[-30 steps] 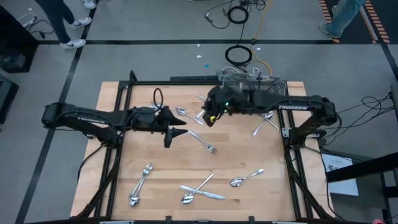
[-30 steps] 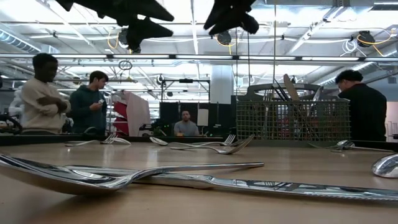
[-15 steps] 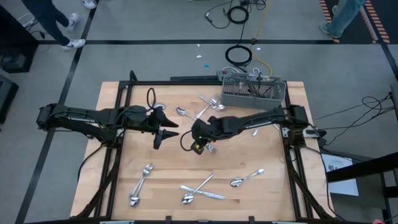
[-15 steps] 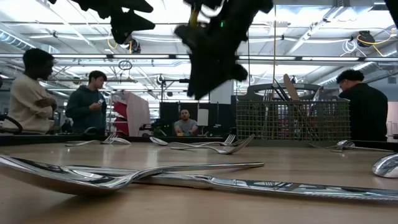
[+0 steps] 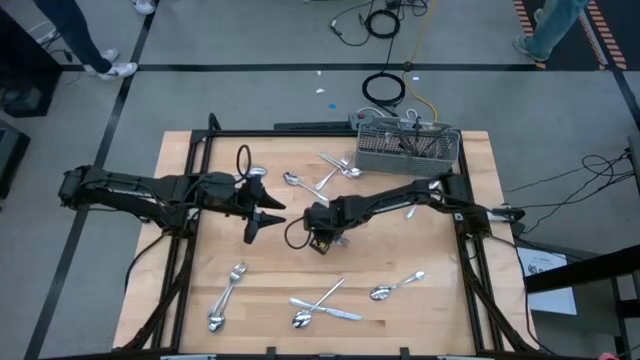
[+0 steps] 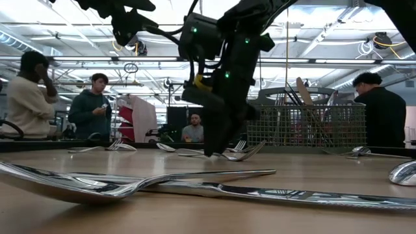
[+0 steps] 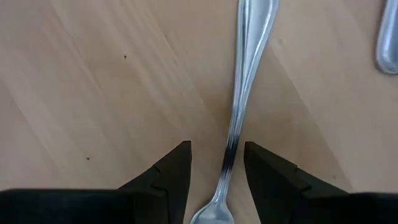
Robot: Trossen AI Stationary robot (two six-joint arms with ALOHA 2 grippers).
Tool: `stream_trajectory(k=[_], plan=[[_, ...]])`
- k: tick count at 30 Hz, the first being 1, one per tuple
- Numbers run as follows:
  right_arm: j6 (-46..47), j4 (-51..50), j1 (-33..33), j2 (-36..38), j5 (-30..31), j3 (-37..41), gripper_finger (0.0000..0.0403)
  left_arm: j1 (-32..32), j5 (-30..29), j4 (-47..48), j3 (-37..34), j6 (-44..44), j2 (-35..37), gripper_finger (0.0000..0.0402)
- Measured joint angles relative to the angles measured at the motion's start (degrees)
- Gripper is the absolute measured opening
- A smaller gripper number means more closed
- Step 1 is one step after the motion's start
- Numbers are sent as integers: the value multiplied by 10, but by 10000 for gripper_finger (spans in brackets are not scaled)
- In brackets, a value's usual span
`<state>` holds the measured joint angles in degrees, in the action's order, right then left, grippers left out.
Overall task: Sort silverware
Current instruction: Put the silver fork into the gray utensil holder
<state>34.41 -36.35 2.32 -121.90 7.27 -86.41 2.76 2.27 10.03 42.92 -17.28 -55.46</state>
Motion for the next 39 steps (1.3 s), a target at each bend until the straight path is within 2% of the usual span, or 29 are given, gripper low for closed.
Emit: stream_trajectory(k=[11, 15, 23, 39], plan=[[-1, -4, 4, -7, 3, -1, 127, 0, 0, 0, 0, -4, 0, 192], [0, -7, 4, -6, 4, 9, 97, 0, 0, 0, 0, -4, 0, 192], [11, -3, 4, -4, -4, 37, 9, 0, -4, 0, 0, -4, 0, 192], [20, -40, 5, 43, -25, 44, 2, 0, -10, 0, 0, -4, 0, 192]])
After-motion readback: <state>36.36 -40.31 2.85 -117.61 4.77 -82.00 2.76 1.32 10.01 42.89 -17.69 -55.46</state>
